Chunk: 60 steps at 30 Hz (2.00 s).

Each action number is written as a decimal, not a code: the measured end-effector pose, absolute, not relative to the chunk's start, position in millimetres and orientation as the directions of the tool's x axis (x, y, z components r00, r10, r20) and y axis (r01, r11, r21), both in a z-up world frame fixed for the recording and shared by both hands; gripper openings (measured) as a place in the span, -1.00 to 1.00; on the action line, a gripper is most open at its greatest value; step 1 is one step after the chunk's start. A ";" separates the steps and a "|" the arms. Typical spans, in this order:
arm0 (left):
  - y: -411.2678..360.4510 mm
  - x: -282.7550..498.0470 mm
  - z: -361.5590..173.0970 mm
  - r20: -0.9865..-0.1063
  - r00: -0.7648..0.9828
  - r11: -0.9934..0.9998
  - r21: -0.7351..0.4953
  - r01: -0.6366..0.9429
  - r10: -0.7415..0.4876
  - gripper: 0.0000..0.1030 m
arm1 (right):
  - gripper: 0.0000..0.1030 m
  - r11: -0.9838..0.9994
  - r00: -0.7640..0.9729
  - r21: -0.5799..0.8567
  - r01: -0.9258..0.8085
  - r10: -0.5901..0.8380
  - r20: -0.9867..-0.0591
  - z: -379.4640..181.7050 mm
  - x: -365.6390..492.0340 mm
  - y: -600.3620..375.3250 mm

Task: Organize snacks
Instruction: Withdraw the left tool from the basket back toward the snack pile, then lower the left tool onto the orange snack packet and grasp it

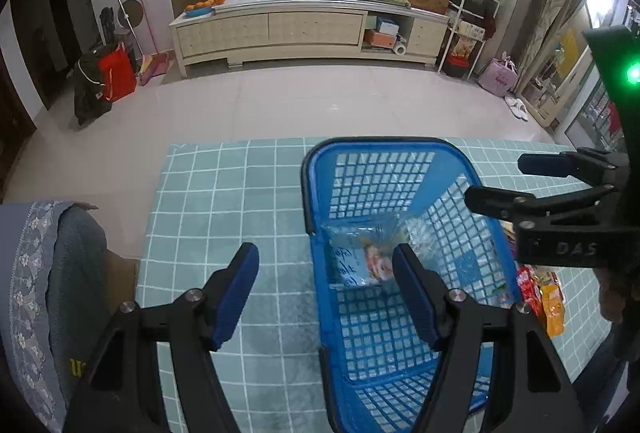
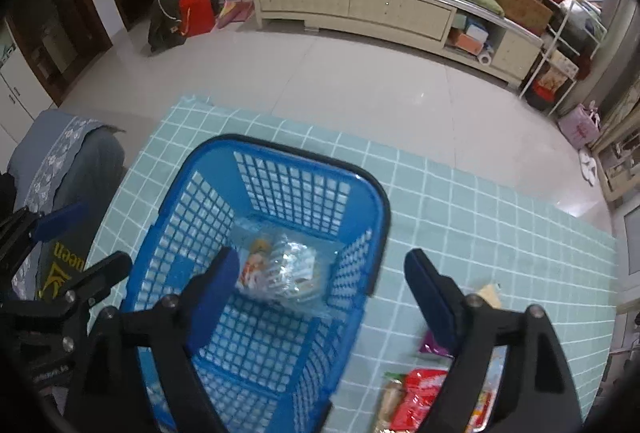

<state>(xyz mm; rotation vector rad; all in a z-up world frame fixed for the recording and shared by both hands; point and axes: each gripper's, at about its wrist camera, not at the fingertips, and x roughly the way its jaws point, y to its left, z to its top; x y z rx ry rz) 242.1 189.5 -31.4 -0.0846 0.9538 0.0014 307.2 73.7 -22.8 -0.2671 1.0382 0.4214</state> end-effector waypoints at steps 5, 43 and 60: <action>175.5 222.9 -21.0 -0.805 0.590 0.996 -0.087 -0.020 -0.058 0.31 | 0.70 0.893 0.411 0.051 -0.447 0.255 -0.875 -11.1 290.3 43.8; -42.2 176.1 -40.8 -0.840 0.501 0.957 -0.067 0.282 -0.207 0.51 | 0.70 0.958 0.421 0.196 -0.208 0.269 -0.867 -36.1 194.1 -197.3; -118.7 204.2 -127.0 -0.936 0.252 0.948 -0.179 0.262 -0.246 0.51 | 0.70 0.961 0.302 0.259 -0.099 0.277 -0.912 -117.6 196.8 -264.9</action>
